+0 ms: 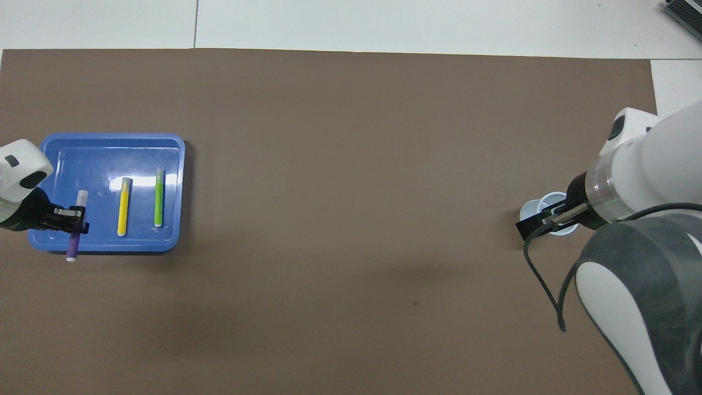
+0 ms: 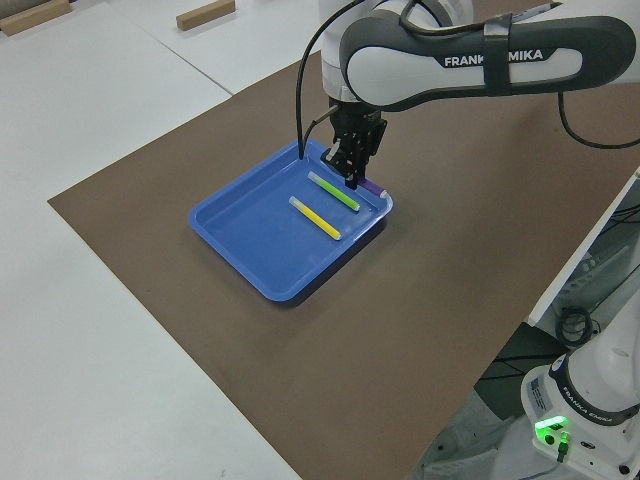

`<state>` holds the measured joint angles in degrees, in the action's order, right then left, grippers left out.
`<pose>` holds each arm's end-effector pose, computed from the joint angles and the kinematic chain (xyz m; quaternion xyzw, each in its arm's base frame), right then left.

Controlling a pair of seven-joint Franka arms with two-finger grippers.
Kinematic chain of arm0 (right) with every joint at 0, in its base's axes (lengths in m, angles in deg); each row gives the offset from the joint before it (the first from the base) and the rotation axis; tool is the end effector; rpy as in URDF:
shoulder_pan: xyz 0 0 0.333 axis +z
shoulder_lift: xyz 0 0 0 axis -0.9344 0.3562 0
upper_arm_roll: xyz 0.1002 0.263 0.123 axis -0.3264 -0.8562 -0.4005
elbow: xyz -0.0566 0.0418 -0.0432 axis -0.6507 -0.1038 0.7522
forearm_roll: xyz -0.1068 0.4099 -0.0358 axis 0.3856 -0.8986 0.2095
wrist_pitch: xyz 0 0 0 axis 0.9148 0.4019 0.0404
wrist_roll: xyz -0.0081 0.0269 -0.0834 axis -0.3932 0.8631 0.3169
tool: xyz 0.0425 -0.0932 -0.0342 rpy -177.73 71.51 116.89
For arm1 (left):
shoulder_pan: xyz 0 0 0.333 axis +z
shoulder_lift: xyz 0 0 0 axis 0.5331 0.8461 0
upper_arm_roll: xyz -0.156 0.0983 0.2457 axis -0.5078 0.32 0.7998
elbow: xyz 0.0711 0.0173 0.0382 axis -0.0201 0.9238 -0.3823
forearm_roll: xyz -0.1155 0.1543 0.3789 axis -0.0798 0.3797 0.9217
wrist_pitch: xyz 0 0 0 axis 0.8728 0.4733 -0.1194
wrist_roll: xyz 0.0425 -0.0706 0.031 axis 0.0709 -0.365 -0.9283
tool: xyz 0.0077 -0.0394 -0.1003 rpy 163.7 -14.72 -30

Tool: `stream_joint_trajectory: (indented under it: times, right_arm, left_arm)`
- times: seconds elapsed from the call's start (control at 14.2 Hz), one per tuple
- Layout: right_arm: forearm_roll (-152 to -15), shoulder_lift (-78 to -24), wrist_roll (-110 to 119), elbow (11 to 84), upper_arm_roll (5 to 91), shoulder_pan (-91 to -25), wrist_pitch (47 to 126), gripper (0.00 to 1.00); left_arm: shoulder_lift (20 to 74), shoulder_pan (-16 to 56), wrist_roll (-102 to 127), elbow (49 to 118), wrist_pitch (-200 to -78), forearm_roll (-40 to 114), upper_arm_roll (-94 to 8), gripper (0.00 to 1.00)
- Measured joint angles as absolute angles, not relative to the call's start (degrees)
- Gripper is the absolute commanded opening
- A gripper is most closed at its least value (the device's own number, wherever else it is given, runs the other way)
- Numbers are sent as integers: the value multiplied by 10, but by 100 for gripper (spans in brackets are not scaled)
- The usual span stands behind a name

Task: Right arm passes pens to left for tray arrangement
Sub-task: 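Lay the purple pen in the blue tray beside the yellow pen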

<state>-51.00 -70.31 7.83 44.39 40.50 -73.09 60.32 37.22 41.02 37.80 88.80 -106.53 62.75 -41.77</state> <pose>0.5528 0.1052 0.5631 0.9805 0.1886 -0.0494 0.0230 0.5620 0.0657 0.4164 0.9961 -0.0279 -0.0834 0.0081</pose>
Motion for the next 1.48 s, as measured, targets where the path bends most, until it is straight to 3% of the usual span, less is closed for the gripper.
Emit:
stream_joint_trajectory:
  times: [0.99,1.27,1.41,1.48]
  right_arm:
    - [-484,-680,113,428,433,-728,618,100]
    - [-489,-673,113,396,460,-743,608,100]
    - [-491,-667,113,363,467,-743,590,100]
    - [-493,-665,113,354,469,-743,589,100]
  left_arm:
    - [531,454,398,885,-1263,675,-417,0]
    - [545,460,405,885,-1285,680,-419,1]
    - [545,460,410,885,-1289,690,-419,59]
    - [546,460,411,885,-1293,693,-419,95]
